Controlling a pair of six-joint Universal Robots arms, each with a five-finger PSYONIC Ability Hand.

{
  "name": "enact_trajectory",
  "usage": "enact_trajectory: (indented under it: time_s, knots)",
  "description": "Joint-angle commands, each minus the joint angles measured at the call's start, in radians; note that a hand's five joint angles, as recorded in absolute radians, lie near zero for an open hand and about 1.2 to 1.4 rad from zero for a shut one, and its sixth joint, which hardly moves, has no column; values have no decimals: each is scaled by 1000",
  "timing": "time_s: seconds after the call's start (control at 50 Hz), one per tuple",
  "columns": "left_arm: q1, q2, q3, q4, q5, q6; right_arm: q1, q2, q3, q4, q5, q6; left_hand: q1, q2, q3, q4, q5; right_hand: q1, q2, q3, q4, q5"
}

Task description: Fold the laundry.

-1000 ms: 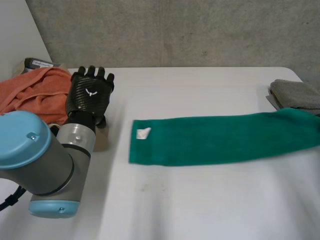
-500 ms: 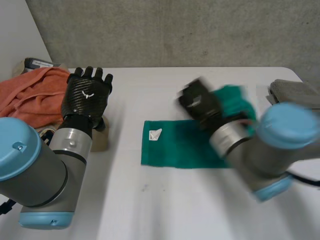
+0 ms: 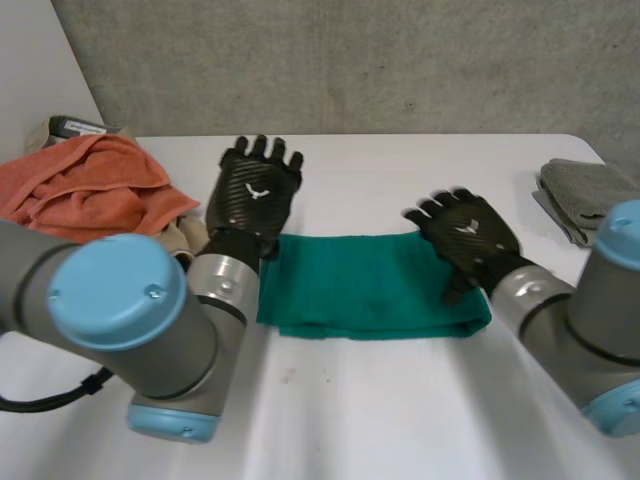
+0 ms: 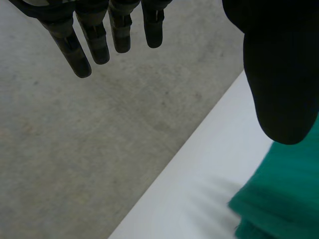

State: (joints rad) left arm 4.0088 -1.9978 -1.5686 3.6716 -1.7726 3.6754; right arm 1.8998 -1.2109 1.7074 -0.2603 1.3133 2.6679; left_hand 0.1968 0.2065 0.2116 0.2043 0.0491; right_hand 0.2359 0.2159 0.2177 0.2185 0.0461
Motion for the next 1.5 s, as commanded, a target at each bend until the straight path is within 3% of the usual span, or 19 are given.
enact_trajectory:
  time_s: [0.02,0.06,0.08,0.1,0.16,0.26,0.4,0.44,0.56,0.64,0.66,0.68,0.7,0.74,0.9,1.0,1.12,1.3,1.5]
  knots:
    - [-25,-68,38,-27,-1,-8,-100,120,15,50,41,-201,-22,-32,-37,-30,-49,294,314,312,311,309]
    - [-25,-69,32,-31,-1,-8,-107,131,14,50,70,-253,-22,-32,-37,-30,-49,593,613,611,611,608]
    - [-30,-69,29,-34,-1,-8,-104,131,14,40,108,-296,-22,-32,-37,-30,-49,1080,1100,1098,1098,1095]
    - [-34,-67,24,-38,-2,-8,-103,129,14,36,125,-302,-22,-32,-37,-30,-49,1160,1180,1178,1177,1175]
    - [-36,-53,10,-44,-1,-8,-94,126,-3,18,188,-324,-22,-32,-37,-30,-49,1160,1180,1179,1178,1176]
    - [-22,7,-24,-48,-2,-9,-33,106,-61,-14,199,-327,-22,-32,-37,-30,-49,1160,1180,1179,1178,1176]
    - [42,85,-88,-48,-2,-23,171,76,-149,-49,187,-302,-22,-32,-37,-30,-49,1160,1180,1179,1178,1176]
    - [56,106,-102,-48,-2,-28,223,77,-158,-80,161,-306,-22,-32,-37,-30,-49,1160,1180,1179,1178,1176]
    - [96,146,-140,-51,-8,-49,361,195,-180,-162,-64,-293,-22,-32,-37,-30,-49,1160,1180,1179,1178,1176]
    - [105,148,-145,-76,-5,-78,386,270,-204,-137,-95,-284,-22,-32,-37,-30,-49,1160,1180,1179,1178,1176]
    - [105,146,-145,-79,-5,-86,384,272,-207,-135,-89,-281,-22,-32,-37,-30,-49,1034,1054,1052,1051,1049]
    - [105,146,-140,-82,-4,-92,381,266,-213,-134,-69,-263,-22,-32,-37,-30,-49,323,343,341,340,338]
    - [107,143,-133,-85,-2,-106,383,258,-215,-134,-54,-246,-22,-32,-37,-30,-49,-59,-39,-41,-42,-44]
    - [104,139,-122,-85,1,-116,375,242,-215,-135,-26,-201,-22,-32,-37,-30,-49,-61,-41,-43,-44,-46]
    - [62,37,53,-93,70,-181,222,65,-203,-96,15,262,-16,-25,-30,-23,-42,-61,-41,-43,-44,-46]
    - [12,-68,189,-142,145,-250,125,73,-241,73,10,464,2,-8,-13,-5,-25,-61,-41,-43,-44,-46]
    - [-5,-254,410,-281,209,-363,36,157,-298,202,33,480,31,22,17,24,4,-61,-41,-43,-44,-46]
    - [-8,-450,616,-395,220,-373,16,247,-356,260,20,466,90,80,75,83,63,-61,-41,-43,-44,-46]
    - [-11,-467,605,-545,38,-220,30,313,-442,319,-69,379,90,80,75,83,63,-61,-41,-43,-44,-46]
